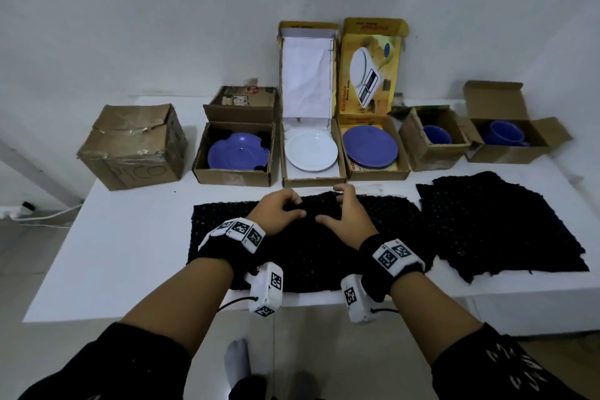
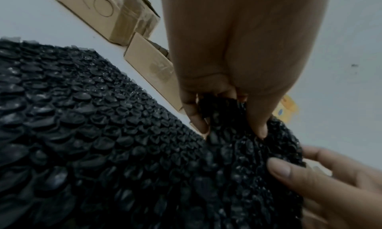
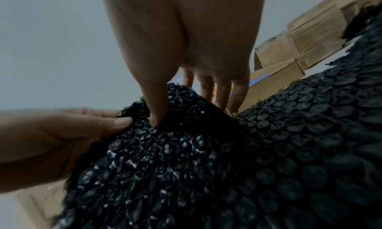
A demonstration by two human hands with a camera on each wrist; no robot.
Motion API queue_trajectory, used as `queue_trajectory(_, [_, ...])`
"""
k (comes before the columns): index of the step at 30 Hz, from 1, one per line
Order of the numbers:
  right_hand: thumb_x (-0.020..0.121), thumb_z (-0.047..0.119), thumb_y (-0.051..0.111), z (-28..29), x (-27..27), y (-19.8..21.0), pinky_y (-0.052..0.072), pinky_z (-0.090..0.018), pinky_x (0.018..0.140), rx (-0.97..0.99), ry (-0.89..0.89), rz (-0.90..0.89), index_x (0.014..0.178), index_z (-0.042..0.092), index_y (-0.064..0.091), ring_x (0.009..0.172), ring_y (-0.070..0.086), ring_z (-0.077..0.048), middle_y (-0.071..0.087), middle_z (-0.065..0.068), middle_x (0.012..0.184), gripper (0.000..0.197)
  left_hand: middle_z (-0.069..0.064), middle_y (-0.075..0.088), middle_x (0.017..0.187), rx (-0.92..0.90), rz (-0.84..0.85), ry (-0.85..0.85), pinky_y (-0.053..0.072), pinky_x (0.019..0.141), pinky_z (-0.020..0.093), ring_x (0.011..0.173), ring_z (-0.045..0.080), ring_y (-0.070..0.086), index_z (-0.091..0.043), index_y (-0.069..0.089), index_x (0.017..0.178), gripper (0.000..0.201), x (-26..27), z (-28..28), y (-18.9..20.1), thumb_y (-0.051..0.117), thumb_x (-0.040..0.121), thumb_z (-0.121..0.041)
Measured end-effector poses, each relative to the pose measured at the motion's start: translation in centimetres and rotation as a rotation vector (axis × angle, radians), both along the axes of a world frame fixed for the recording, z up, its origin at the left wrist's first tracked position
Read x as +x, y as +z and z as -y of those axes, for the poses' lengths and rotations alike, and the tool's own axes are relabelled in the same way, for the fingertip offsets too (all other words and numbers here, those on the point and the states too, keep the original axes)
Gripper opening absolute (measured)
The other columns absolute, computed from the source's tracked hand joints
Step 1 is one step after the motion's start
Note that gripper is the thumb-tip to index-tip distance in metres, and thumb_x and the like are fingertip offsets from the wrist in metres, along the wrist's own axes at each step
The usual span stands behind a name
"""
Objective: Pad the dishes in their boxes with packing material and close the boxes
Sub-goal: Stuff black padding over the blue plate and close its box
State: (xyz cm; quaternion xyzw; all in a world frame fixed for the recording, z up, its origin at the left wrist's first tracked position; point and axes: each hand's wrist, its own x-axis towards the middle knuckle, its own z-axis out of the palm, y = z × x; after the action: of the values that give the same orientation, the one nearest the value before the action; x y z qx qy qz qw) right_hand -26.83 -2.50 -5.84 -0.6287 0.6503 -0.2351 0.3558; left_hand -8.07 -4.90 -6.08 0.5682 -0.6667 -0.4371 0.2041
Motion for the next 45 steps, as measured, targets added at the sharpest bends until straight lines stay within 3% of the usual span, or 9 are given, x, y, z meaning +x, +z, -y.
queue_trajectory(4, [0.085, 0.010, 0.067, 1.2, 0.7, 2.0, 0.051, -0.026, 0.075, 0.100, -0.089, 0.374, 0.115, 0.016, 0.035, 0.093, 0.064, -0.021, 0.064, -0.014, 0.107, 0.045, 0.000, 0.060, 0.100, 0.046, -0.199, 0.254, 0.047, 0.085, 0.027, 0.094, 0.015, 0.059, -0.016, 0.053, 0.105, 0.037, 1.2, 0.6, 1.5, 0.076, 0.077, -0.026])
queue_trajectory(9, [0.087, 0.008, 0.063, 2.5, 3.2, 3.5, 0.041, -0.015, 0.063, -0.042, -0.168, 0.357, 0.100, 0.011, 0.038, 0.076, 0.051, -0.007, 0.050, 0.004, 0.082, 0.029, 0.012, 0.059, 0.121, 0.198, -0.352, 0.440, 0.050, 0.095, 0.044, 0.105, 0.024, 0.061, -0.010, 0.041, 0.119, 0.084, 3.5, 1.4, 1.4, 0.092, 0.053, -0.026])
queue_trajectory(16, [0.082, 0.008, 0.070, 4.3, 5.8, 4.3, 0.043, -0.023, 0.094, -0.011, 0.112, 0.303, 0.111, 0.015, 0.065, 0.110, 0.056, -0.013, 0.062, 0.001, 0.116, 0.031, -0.003, 0.045, 0.134, -0.159, -0.229, 0.195, 0.044, 0.099, 0.033, 0.118, 0.012, 0.050, -0.021, 0.037, 0.135, 0.072, 7.6, 2.5, 3.0, 0.077, 0.075, -0.013])
queue_trajectory(23, [0.078, 0.019, 0.075, 7.2, 9.1, 4.9, 0.035, -0.029, 0.093, -0.237, 0.172, 0.057, 0.076, 0.026, 0.062, 0.103, 0.047, -0.016, 0.054, 0.000, 0.100, 0.015, -0.003, 0.068, 0.074, -0.258, -0.025, 0.070, 0.045, 0.068, 0.026, 0.073, 0.011, 0.063, -0.017, 0.075, 0.075, 0.008, 11.8, 4.1, 4.6, 0.079, 0.074, -0.024])
queue_trajectory(27, [0.082, 0.015, 0.071, 8.4, 11.8, 5.5, 0.039, -0.022, 0.074, -0.230, 0.124, 0.139, 0.083, 0.017, 0.059, 0.086, 0.056, -0.016, 0.062, -0.001, 0.086, 0.012, 0.000, 0.051, 0.106, -0.273, 0.067, 0.068, 0.038, 0.095, 0.028, 0.108, 0.010, 0.046, -0.020, 0.067, 0.073, 0.020, 13.7, 5.1, 4.6, 0.083, 0.067, -0.029])
queue_trajectory(31, [0.081, 0.015, 0.072, 9.3, 14.3, 5.1, 0.043, -0.022, 0.081, -0.229, 0.009, 0.175, 0.093, 0.014, 0.052, 0.092, 0.056, -0.015, 0.059, -0.001, 0.093, 0.023, 0.006, 0.055, 0.124, -0.430, 0.133, 0.105, 0.033, 0.106, 0.037, 0.121, 0.020, 0.044, -0.021, 0.062, 0.066, 0.020, 15.0, 6.3, 4.3, 0.082, 0.069, -0.025])
queue_trajectory(35, [0.080, 0.015, 0.072, 10.5, 15.6, 4.4, 0.036, -0.017, 0.073, -0.299, -0.044, 0.112, 0.094, 0.013, 0.051, 0.091, 0.052, -0.019, 0.050, 0.001, 0.091, 0.026, 0.006, 0.066, 0.091, -0.308, -0.080, 0.146, 0.046, 0.077, 0.020, 0.084, 0.013, 0.060, -0.016, 0.056, 0.072, 0.020, 15.5, 7.2, 4.5, 0.075, 0.077, -0.012])
queue_trajectory(38, [0.080, 0.023, 0.072, 11.0, 16.3, 3.8, 0.027, -0.017, 0.090, -0.445, -0.067, -0.064, 0.105, 0.014, 0.061, 0.110, 0.038, -0.020, 0.041, -0.005, 0.115, 0.029, -0.004, 0.060, 0.075, -0.213, -0.203, 0.245, 0.043, 0.061, 0.006, 0.069, 0.004, 0.056, -0.014, 0.057, 0.082, 0.014, 15.5, 8.0, 4.1, 0.069, 0.082, -0.007])
queue_trajectory(45, [0.087, 0.017, 0.066, 11.5, 18.2, 3.8, 0.044, -0.013, 0.078, -0.216, 0.105, 0.150, 0.115, 0.010, 0.060, 0.089, 0.059, -0.018, 0.061, -0.005, 0.101, 0.030, 0.007, 0.064, 0.093, -0.080, -0.400, 0.232, 0.048, 0.087, 0.039, 0.090, 0.021, 0.059, -0.022, 0.062, 0.087, 0.016, 15.7, 10.0, 3.4, 0.062, 0.087, -0.006])
